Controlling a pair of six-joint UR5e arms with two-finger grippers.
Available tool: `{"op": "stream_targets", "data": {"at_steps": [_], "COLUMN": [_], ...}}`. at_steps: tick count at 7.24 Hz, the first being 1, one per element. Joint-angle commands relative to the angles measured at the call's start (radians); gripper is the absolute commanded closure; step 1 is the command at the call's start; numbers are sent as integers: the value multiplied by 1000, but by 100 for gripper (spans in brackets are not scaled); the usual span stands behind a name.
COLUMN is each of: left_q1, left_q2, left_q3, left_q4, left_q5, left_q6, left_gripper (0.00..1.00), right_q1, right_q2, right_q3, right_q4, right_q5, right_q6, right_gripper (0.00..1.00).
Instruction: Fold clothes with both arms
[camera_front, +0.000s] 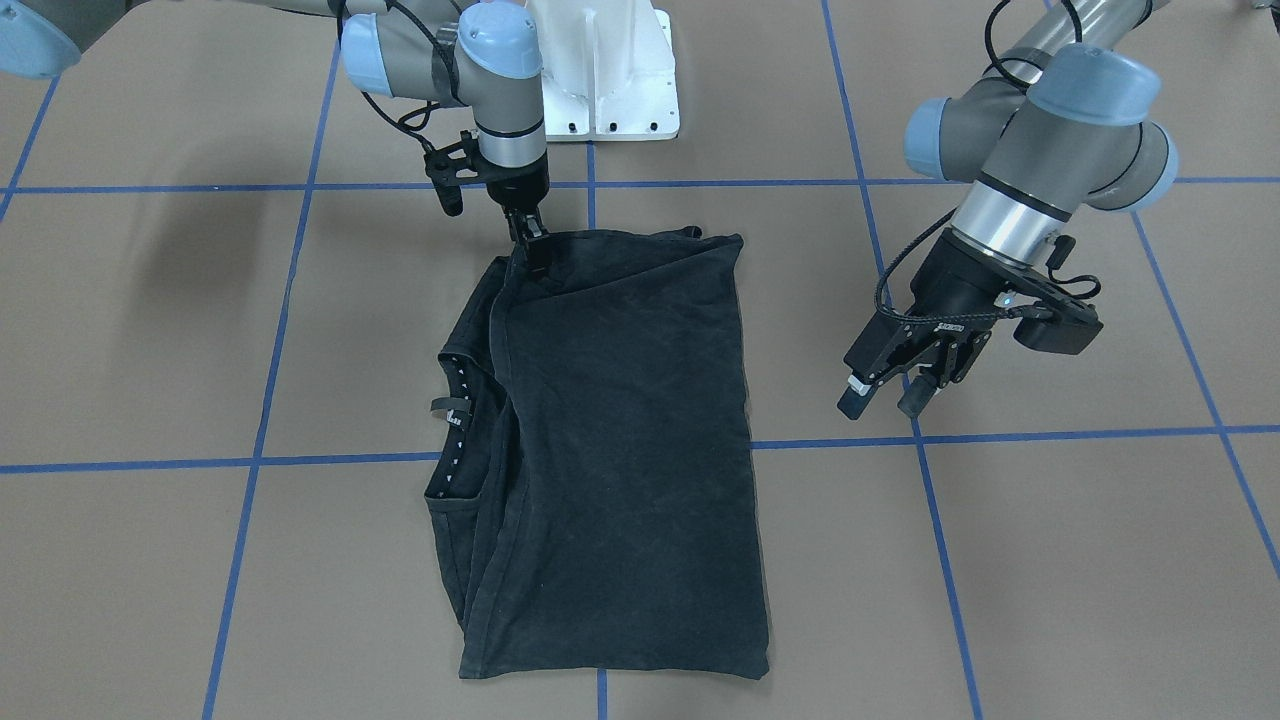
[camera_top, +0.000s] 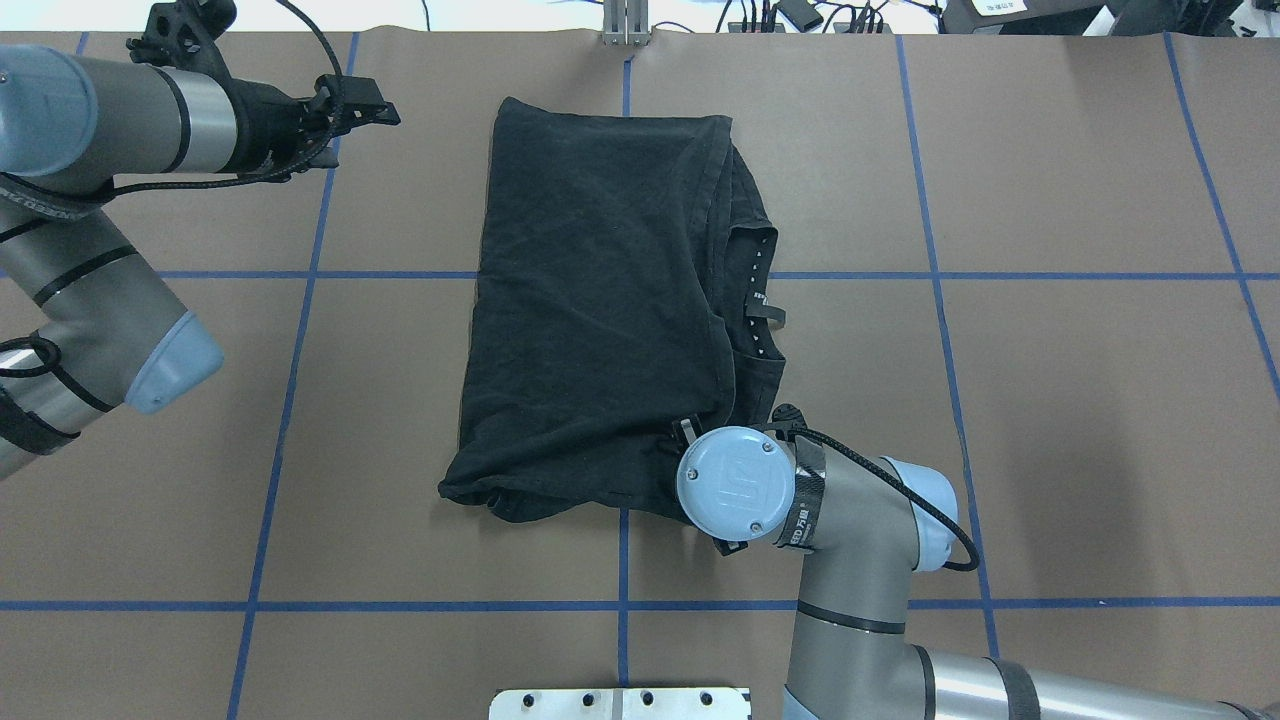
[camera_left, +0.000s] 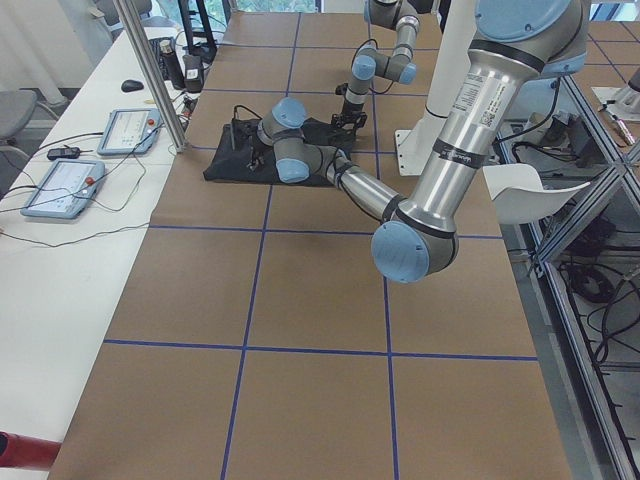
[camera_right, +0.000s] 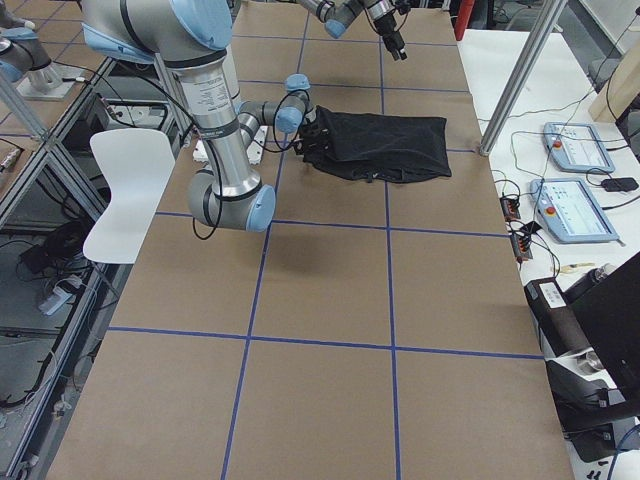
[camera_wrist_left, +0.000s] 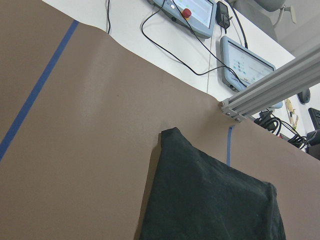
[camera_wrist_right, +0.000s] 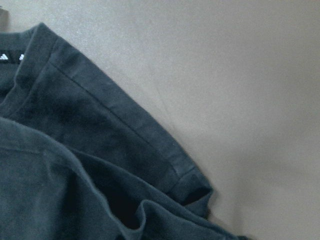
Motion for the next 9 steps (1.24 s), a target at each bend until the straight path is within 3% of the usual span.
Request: {"op": "stream_targets", "data": {"at_steps": [1,2,9], "left_q1": [0,0,0], "left_q2": [2,15,25], "left_q3": [-7,-18,-26], "left_q4": [0,0,0], "left_q5": [1,1,0], "left_q6": [-5,-5,-13], "left_gripper": [0,0,0], "right_q1": [0,5,14], "right_q2": [0,0,-11], "right_q3": [-7,-7,13], "right_q4": [0,9,32], "right_q5": [-4,-2,1], "right_q6": [-2,-3,-43], "right_gripper": [74,100,100]}}
